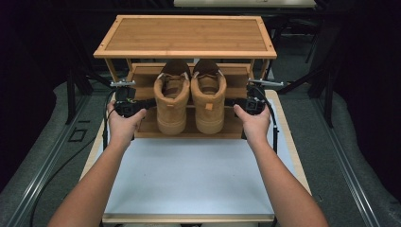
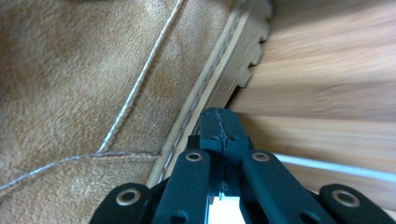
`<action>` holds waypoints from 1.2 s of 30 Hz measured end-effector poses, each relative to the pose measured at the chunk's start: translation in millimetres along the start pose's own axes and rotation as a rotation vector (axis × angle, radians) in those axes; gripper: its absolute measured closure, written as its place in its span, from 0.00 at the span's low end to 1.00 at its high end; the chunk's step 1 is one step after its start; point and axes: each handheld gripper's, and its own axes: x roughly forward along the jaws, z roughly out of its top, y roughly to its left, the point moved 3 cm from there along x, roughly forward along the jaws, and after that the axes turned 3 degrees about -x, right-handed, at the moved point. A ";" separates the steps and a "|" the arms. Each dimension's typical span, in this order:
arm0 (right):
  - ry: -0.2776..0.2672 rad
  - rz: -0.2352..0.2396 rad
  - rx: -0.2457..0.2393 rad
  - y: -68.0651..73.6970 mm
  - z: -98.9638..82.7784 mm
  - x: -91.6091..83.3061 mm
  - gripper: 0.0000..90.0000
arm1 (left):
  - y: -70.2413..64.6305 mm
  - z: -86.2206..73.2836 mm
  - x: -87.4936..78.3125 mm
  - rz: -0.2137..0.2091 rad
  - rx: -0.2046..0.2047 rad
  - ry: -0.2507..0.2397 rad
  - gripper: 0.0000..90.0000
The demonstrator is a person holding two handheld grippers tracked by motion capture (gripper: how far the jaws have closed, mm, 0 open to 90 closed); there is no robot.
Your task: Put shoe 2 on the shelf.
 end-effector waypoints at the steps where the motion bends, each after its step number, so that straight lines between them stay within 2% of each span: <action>1: 0.014 -0.011 -0.002 1.7 -0.9 0.7 1.00 | -2.6 -0.1 0.8 0.031 0.015 0.006 1.00; 3: 0.000 -0.036 -0.014 5.1 -1.6 0.0 1.00 | -2.0 0.3 0.3 0.023 -0.001 0.005 1.00; 4: -0.019 -0.039 -0.007 6.1 -2.9 0.8 1.00 | -0.9 0.0 0.5 0.016 -0.007 0.004 1.00; 5: -0.012 -0.043 -0.011 6.5 -3.9 0.3 1.00 | -0.6 -0.3 0.3 0.011 -0.006 0.001 1.00; 6: -0.025 -0.038 0.005 5.7 -4.4 0.8 1.00 | -1.3 -0.6 0.6 0.014 -0.005 0.001 1.00; 7: -0.017 -0.028 0.028 5.3 -5.7 0.7 1.00 | -2.1 -1.0 1.4 0.029 0.001 0.008 1.00; 8: 0.000 0.013 0.041 6.9 -8.5 2.9 1.00 | -1.8 -1.2 1.2 0.043 0.006 0.000 1.00; 9: -0.022 0.043 0.042 9.9 -11.4 4.6 1.00 | -0.6 -1.5 1.0 0.032 -0.005 0.004 1.00; 10: -0.010 0.001 0.013 12.3 -12.1 3.5 1.00 | 0.8 -1.9 1.6 0.012 -0.016 0.000 1.00; 11: 0.000 -0.048 0.007 12.4 -11.5 2.7 1.00 | 1.2 -2.0 1.7 0.008 -0.020 -0.001 1.00; 12: 0.002 -0.029 0.016 11.0 -10.9 2.9 1.00 | 1.2 -2.0 1.7 0.008 -0.020 -0.001 1.00; 13: -0.013 0.013 0.024 9.9 -10.5 4.0 1.00 | 0.8 -1.9 1.6 0.013 -0.017 0.002 1.00; 14: -0.009 0.016 0.022 9.3 -10.2 3.8 1.00 | 0.8 -1.9 1.6 0.013 -0.017 0.002 1.00; 17: 0.001 0.022 0.014 9.3 -8.9 3.7 1.00 | 2.0 -2.2 1.3 0.001 -0.023 0.005 1.00; 21: 0.036 -0.007 -0.008 10.5 -6.8 1.8 1.00 | 1.9 -2.3 0.6 0.002 -0.015 0.012 1.00; 25: 0.031 -0.009 -0.022 11.6 -6.8 1.0 1.00 | 1.8 -3.6 -3.6 -0.029 -0.014 0.020 1.00; 28: 0.032 0.009 -0.054 15.8 -12.1 -9.7 0.98 | -1.7 -10.7 -16.7 -0.042 0.009 0.012 1.00; 30: 0.043 0.016 -0.070 18.7 -17.8 -15.9 0.98 | -3.4 -19.2 -23.5 -0.051 0.021 0.028 1.00; 33: 0.081 0.006 -0.129 22.7 -33.7 -23.7 0.98 | -5.2 -32.8 -30.2 -0.056 0.044 0.050 1.00; 36: 0.114 0.014 -0.141 23.0 -47.8 -27.6 1.00 | -4.5 -47.3 -34.9 -0.063 0.051 0.077 1.00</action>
